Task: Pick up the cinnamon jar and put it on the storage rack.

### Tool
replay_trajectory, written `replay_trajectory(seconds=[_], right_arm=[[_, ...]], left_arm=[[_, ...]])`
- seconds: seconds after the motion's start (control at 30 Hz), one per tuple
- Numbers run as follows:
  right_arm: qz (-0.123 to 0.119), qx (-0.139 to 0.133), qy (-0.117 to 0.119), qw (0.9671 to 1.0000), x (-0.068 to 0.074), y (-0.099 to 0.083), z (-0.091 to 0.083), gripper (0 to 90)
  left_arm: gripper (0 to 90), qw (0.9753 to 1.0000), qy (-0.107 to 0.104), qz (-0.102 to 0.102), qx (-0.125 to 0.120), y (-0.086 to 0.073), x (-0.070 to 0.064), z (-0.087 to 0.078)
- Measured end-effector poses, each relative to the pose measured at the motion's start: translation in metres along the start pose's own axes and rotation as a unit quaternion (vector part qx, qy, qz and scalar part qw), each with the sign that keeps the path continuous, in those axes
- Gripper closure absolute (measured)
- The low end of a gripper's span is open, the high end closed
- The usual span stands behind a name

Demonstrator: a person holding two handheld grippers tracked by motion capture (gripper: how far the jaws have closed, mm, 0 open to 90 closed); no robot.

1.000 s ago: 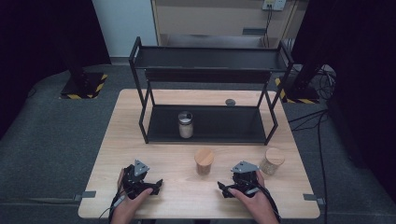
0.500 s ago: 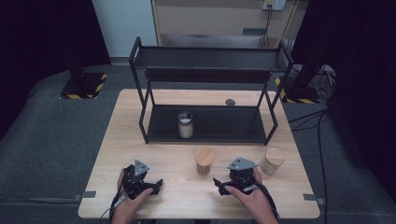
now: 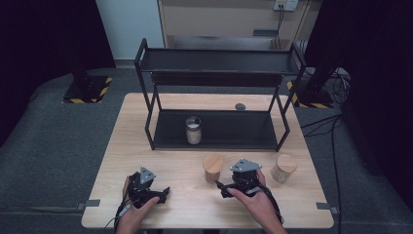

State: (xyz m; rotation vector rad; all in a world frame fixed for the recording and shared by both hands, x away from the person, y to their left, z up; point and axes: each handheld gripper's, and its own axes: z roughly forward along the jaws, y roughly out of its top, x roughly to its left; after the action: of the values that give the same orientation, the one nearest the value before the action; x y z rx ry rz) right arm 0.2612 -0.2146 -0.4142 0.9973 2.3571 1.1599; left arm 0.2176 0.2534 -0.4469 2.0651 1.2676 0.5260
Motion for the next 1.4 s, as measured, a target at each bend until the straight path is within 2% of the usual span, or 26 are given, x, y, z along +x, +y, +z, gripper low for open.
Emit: replay_trajectory(seconds=[0.23,0.53,0.87,1.4], right_arm=[[-0.003,-0.008,0.001,1.0000,0.000,-0.002,0.006,3.7],[-0.005,-0.014,0.014,0.9998,0.002,-0.002,0.018,3.9],[0.017,-0.027,0.022,0.9992,0.002,-0.001,0.030,6.4],[0.014,-0.036,0.013,0.9992,0.014,0.001,0.045,13.6]], left_arm=[[0.0,1.0000,0.000,0.000,0.000,0.000,0.000,0.000],[0.0,1.0000,0.000,0.000,0.000,0.000,0.000,0.000],[0.0,1.0000,0.000,0.000,0.000,0.000,0.000,0.000],[0.0,1.0000,0.000,0.000,0.000,0.000,0.000,0.000]])
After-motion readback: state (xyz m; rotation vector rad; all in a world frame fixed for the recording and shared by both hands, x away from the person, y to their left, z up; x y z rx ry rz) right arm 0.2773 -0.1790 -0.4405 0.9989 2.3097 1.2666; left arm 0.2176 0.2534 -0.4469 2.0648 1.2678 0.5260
